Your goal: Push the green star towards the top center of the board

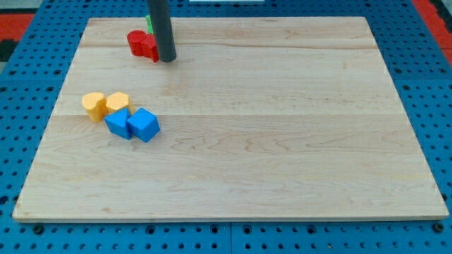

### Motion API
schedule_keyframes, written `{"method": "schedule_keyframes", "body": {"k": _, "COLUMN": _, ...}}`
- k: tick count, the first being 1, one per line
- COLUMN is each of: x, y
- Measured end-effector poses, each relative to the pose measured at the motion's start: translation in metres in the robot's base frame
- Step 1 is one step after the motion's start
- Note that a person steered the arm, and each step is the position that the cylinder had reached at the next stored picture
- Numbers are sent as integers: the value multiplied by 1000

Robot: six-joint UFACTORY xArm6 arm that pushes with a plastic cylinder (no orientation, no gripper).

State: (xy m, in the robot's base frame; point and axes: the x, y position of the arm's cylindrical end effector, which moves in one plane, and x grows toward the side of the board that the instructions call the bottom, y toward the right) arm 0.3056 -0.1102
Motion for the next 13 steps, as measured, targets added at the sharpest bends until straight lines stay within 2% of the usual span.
{"method": "schedule_keyframes", "body": {"k": 3, "x": 7, "y": 0}}
{"method": "schedule_keyframes", "body": {"k": 4, "x": 42, "y": -47}}
{"method": "schedule_keyframes", "body": {"k": 5, "x": 41, "y": -175}}
{"method": "schedule_keyframes", "body": {"k": 7, "x": -6, "y": -194}}
{"method": "schedule_keyframes", "body": {"k": 8, "x": -114, "y": -190}}
{"method": "schedule_keyframes", "body": {"k": 9, "x": -114, "y": -190}}
{"method": "schedule_keyframes", "body": {"k": 10, "x": -114, "y": -149}}
{"method": "schedule_keyframes", "body": {"k": 12, "x": -105, "y": -28}}
{"method": "schedule_keyframes", "body": {"k": 13, "x": -104, "y": 54}}
